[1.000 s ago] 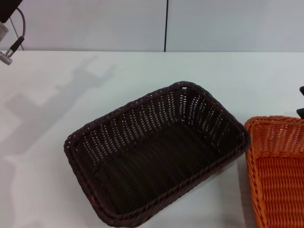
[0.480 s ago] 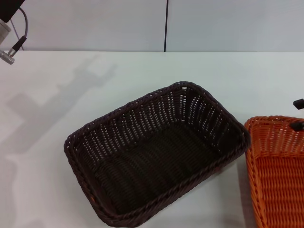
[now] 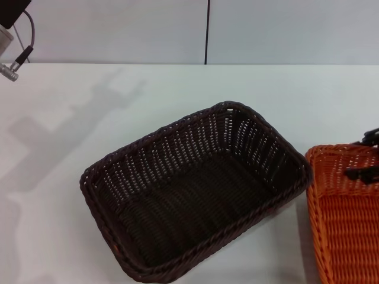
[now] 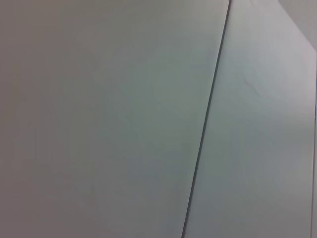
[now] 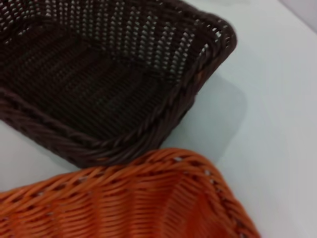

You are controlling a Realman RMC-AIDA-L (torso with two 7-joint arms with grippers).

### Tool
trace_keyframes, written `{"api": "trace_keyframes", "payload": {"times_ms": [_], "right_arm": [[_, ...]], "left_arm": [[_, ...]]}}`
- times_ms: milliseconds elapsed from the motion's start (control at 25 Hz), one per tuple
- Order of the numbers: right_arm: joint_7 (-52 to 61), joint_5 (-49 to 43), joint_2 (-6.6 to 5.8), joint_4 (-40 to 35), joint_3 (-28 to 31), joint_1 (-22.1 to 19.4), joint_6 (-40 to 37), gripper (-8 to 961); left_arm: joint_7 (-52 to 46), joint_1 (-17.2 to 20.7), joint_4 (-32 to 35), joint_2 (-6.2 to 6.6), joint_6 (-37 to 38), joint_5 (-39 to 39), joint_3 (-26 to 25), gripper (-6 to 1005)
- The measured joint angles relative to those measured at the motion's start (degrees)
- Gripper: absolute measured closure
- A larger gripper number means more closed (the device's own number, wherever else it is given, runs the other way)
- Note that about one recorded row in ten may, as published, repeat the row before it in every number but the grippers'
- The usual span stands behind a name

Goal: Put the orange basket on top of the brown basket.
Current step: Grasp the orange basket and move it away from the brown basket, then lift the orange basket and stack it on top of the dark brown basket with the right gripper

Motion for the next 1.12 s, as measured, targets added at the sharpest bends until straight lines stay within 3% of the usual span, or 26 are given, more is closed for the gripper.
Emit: {"api": "trace_keyframes", "payload": {"times_ms": [160,280,600,840,1120], "right_arm": [[-0.15,-2.51,0.48,-0.66,0.05,-0.37,-0.08,442],[-0.15,-2.73,0.01,-1.79,0.34,-1.34,-1.97,471],[1.56,-4.51,-3.71,-3.05,2.59,-3.56,-13.0,603],[3.94,-9.55,-4.8,-3.08,11.91,-4.78,-25.03,771],[5.61,-9.24,-4.7,-3.15,23.25,-8.68,-33.05,815]], "left_arm": [[0.0,0.04,0.54,0.01,-0.01,0.01,-0.2,172],[-0.04,0.17,0.54,0.01,-0.1,0.0,-0.37,172],[-0.09,0.13,2.43,-0.04,-0.57,0.03,0.0,172],[-0.21,1.21,2.55,0.06,-1.64,0.11,-0.01,172],[-0.5,2.33,2.02,0.21,-4.06,0.05,0.08,172]]}}
